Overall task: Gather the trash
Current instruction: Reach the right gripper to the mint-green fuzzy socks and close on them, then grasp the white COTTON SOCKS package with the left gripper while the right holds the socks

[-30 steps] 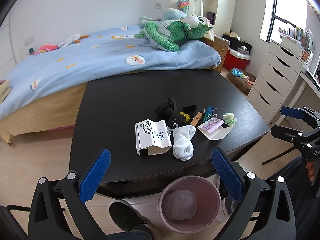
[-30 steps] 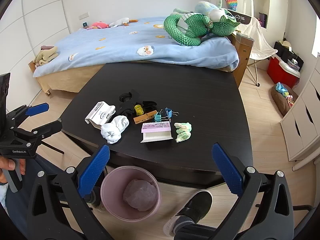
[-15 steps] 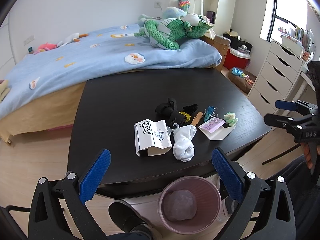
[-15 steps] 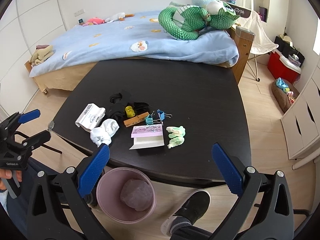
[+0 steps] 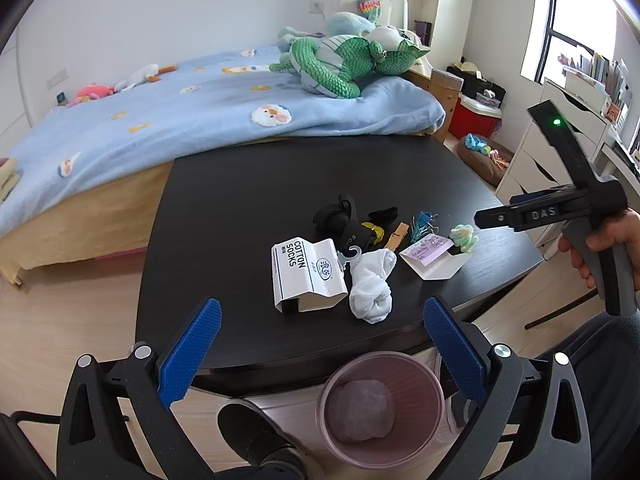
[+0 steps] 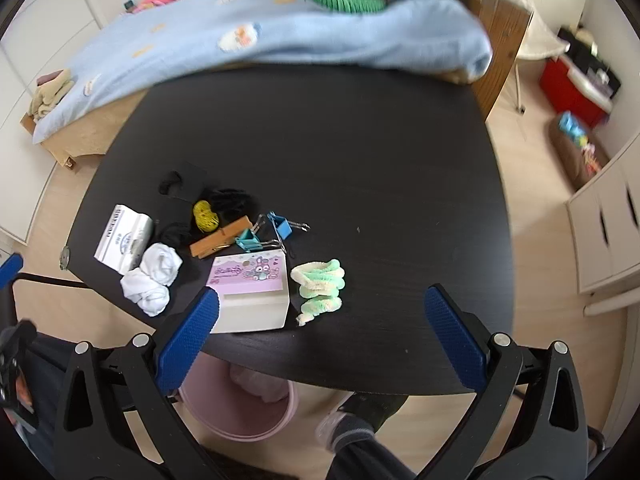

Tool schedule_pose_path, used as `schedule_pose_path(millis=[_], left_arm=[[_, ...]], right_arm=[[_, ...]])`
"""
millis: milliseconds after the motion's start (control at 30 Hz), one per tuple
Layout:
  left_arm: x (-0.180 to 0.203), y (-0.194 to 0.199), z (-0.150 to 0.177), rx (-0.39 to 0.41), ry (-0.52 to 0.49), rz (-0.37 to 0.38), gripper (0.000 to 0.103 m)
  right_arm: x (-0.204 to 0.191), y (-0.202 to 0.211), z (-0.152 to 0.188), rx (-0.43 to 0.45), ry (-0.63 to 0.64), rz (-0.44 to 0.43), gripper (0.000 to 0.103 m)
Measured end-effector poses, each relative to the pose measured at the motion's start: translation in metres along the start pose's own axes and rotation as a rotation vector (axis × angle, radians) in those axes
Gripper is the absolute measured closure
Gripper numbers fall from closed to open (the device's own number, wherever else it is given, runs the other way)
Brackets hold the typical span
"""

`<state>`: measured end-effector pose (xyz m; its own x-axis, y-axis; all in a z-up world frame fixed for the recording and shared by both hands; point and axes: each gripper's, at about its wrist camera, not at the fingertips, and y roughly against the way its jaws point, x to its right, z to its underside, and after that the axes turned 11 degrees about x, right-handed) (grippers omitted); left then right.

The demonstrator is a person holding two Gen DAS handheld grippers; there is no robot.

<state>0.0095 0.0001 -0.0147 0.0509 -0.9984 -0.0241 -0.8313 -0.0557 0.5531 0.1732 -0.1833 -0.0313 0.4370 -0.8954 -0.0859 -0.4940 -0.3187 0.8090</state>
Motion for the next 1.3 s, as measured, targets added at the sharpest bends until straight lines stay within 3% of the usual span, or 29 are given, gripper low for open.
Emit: schedule_pose_path(millis=[167,333,400,600,767,967,1300], left_arm=[[-0.005,-0.001,-0.001,0.003,0.050,0.029,0.006],[-0.008,0.000,-0.002,0.015,0.074,0.039,0.006],[-0.009,-0.001,-0.002,0.006,0.074,0.037,0.006],[-0.008,-0.008,0.001,-0.091,0.026,0.001,0.006],[-0.009,-0.008,0.000,-0.064,0.035,0.007,0.006],[-0.008,-0.007,0.000,-0.031,0.048,0.016,0.006],[-0.010,-0.014,-0.006,-0.003,0.071,0.029,0.006]], right_arm=[[0.011,-0.030,-0.001,-0.095,-0.052,0.003,0.003],[0.018,-0.046,-0.001,-0.131,-0.079,-0.006,0.004],[0.021,-0.051,-0.001,-0.139,-0.090,-0.015,0.018],[0.023,-0.064,-0.002,-0.160,-0.094,-0.029,0.037],[0.022,-0.069,-0.001,-0.167,-0.090,-0.049,0.049],[0.023,-0.068,0.003,-0.161,-0.082,-0.046,0.074],[0.024,-0.041,0.007,-0.109,-0.075,-0.055,0.075]])
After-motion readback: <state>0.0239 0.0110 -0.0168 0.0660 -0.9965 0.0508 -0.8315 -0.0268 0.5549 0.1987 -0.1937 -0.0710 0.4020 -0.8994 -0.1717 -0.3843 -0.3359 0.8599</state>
